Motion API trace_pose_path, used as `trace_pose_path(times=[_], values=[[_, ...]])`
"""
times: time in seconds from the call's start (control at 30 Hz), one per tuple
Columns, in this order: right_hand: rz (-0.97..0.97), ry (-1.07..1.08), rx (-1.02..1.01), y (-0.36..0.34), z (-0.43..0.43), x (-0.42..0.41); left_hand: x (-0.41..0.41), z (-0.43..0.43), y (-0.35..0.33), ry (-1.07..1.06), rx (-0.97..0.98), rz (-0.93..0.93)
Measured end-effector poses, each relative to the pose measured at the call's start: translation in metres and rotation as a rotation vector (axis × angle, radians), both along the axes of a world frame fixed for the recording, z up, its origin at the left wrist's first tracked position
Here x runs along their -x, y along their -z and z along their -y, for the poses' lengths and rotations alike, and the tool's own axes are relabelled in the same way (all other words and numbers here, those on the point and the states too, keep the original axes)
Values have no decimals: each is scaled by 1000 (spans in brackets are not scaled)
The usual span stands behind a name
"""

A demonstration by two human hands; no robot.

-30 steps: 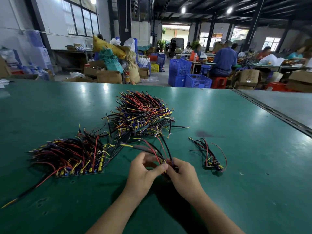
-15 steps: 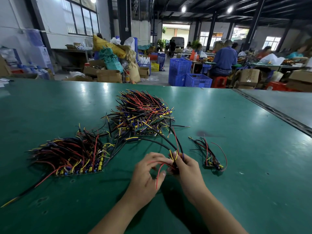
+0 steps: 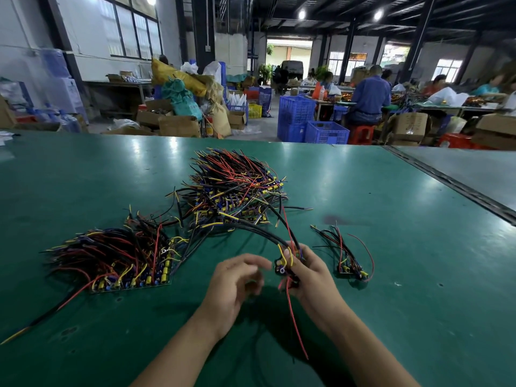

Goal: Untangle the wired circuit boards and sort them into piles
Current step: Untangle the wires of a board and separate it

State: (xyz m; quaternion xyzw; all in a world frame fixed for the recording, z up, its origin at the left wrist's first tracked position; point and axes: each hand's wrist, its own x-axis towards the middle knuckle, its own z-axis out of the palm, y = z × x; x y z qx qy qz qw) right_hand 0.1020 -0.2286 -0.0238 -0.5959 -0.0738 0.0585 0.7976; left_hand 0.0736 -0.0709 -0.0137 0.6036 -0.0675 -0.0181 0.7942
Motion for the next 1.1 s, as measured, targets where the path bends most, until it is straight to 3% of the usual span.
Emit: trace_pose_path(times=[0.07,0.23,0.33,0.67,0.97,1.1], values=[[25,-45,68,-1,0,2,-3,2,3,-109,-108,-31],[132,-82,227,3,0,2,-2,6,9,-59,-259,51],[202,-45,349,2,2,3,0,13,4,-69,-175,26],[67,28,284,-5,8,-1,0,8,4,-170,-116,19],[96,-22,297,-13,14,3,0,4,7,-18,72,16],[110,-78,317,-16,21,4,-2,5,-1,21,44,-82]])
